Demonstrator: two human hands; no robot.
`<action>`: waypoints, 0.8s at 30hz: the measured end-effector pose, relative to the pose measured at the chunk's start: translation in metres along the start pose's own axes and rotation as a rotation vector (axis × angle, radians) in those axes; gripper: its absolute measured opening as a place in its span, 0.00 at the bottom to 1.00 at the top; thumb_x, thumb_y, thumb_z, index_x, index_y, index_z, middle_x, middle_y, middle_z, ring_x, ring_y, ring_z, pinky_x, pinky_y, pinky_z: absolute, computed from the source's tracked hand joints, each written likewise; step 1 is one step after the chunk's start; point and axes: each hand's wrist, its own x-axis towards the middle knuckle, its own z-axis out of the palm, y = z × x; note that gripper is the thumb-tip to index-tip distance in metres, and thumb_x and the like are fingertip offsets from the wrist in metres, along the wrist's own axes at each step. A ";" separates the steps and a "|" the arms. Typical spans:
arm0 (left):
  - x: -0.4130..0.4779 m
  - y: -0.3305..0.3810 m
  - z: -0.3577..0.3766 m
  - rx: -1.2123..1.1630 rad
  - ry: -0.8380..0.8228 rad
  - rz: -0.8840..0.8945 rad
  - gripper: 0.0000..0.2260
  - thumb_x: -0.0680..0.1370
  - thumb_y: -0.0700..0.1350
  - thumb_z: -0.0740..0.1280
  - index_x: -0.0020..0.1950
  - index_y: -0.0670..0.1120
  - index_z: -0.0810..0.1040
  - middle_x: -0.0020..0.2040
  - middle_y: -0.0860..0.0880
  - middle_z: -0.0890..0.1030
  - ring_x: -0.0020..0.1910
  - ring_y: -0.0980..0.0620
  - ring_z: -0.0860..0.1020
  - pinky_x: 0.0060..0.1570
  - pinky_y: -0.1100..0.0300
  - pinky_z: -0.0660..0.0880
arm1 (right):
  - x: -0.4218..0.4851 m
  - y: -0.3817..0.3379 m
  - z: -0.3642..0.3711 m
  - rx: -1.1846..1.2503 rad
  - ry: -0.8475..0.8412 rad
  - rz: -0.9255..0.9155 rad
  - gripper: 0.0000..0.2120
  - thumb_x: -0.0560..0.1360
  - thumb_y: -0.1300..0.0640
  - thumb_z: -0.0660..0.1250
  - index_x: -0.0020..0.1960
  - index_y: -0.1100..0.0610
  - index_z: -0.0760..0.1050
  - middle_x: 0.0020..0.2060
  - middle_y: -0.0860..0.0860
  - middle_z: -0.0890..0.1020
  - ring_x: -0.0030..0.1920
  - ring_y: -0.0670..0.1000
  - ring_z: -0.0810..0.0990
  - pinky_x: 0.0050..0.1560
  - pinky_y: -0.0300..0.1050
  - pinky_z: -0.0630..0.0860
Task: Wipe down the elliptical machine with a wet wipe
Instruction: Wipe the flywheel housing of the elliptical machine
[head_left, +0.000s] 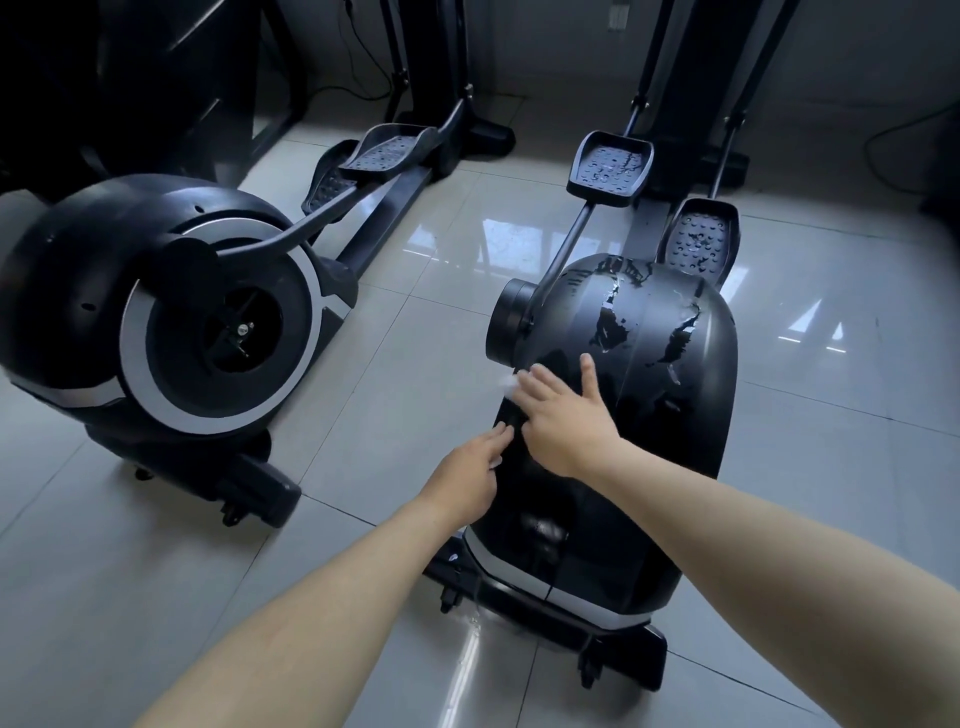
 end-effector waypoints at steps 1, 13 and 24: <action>-0.001 0.003 0.000 0.002 -0.005 -0.010 0.32 0.79 0.28 0.55 0.81 0.50 0.63 0.82 0.54 0.60 0.75 0.53 0.70 0.70 0.69 0.63 | -0.001 0.007 -0.003 0.049 0.022 0.076 0.29 0.82 0.55 0.51 0.83 0.49 0.51 0.83 0.47 0.51 0.82 0.48 0.43 0.72 0.70 0.27; 0.007 0.050 0.014 0.417 0.104 0.222 0.27 0.84 0.36 0.55 0.83 0.49 0.56 0.84 0.53 0.51 0.82 0.52 0.53 0.77 0.53 0.61 | -0.068 0.044 0.017 0.179 0.070 0.206 0.32 0.84 0.54 0.48 0.82 0.47 0.34 0.81 0.44 0.36 0.80 0.46 0.33 0.76 0.65 0.28; 0.008 0.079 0.036 0.452 0.145 0.171 0.32 0.83 0.35 0.56 0.83 0.58 0.53 0.84 0.48 0.52 0.82 0.46 0.52 0.74 0.50 0.66 | -0.110 0.021 0.036 0.281 0.074 0.230 0.34 0.83 0.54 0.49 0.82 0.47 0.34 0.81 0.43 0.33 0.79 0.46 0.29 0.75 0.62 0.26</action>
